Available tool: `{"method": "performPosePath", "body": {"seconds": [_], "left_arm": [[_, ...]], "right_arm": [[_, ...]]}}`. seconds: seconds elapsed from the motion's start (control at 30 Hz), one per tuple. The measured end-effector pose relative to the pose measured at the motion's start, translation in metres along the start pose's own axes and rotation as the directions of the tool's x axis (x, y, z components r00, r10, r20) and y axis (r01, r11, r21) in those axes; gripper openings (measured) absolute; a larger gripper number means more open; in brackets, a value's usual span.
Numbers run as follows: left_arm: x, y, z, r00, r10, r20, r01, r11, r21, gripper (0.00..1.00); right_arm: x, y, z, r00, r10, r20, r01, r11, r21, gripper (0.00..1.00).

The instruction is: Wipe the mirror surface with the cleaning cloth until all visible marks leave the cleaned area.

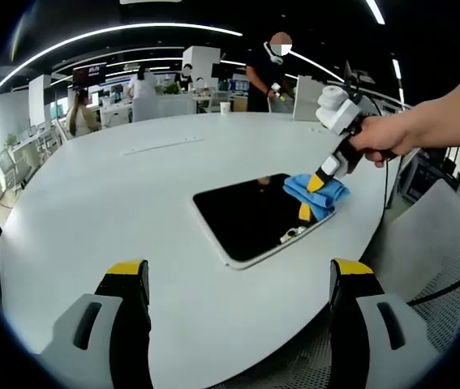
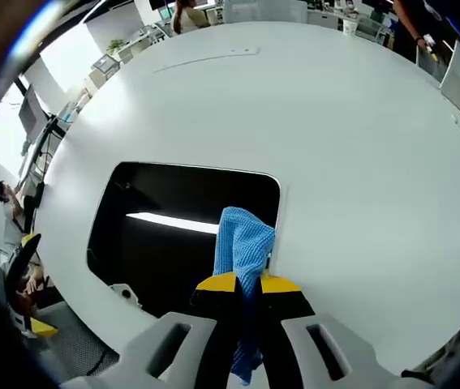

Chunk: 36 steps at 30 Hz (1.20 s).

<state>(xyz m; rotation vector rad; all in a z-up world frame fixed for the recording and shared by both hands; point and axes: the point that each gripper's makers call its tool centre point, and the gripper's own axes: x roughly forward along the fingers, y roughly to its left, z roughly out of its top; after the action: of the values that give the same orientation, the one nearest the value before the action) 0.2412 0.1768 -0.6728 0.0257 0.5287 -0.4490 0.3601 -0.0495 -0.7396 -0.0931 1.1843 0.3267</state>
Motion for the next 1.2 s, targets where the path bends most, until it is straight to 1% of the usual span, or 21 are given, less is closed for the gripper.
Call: {"method": "performPosePath", "body": {"seconds": [0.4,0.53,0.63,0.83,0.97,1.2], "left_arm": [[0.0,0.001,0.0,1.0,0.004,0.0,-0.004,1.0,-0.001,0.89],[0.0,0.0,0.001,1.0,0.001,0.006,-0.001,1.0,0.001,0.89],[0.0,0.0,0.001,1.0,0.001,0.006,-0.001,1.0,-0.001,0.89],[0.0,0.001,0.001,1.0,0.001,0.006,-0.001,1.0,-0.001,0.89],[0.0,0.001,0.001,1.0,0.001,0.006,-0.001,1.0,-0.002,0.89],[0.0,0.001,0.001,1.0,0.001,0.005,-0.001,1.0,-0.006,0.89]], "right_arm": [[0.012,-0.01,0.024,1.0,-0.02,0.011,0.02,1.0,0.001,0.02],[0.014,-0.012,0.034,0.999,-0.035,0.022,0.035,0.999,0.009,0.02],[0.02,-0.014,0.046,0.999,-0.045,0.023,0.045,0.999,0.014,0.02],[0.026,-0.018,0.06,0.998,-0.057,0.02,0.057,0.998,0.021,0.02],[0.024,-0.018,0.06,0.998,-0.063,0.012,0.063,0.998,0.027,0.02],[0.026,-0.018,0.06,0.998,-0.058,0.019,0.057,0.998,0.014,0.02]]}}
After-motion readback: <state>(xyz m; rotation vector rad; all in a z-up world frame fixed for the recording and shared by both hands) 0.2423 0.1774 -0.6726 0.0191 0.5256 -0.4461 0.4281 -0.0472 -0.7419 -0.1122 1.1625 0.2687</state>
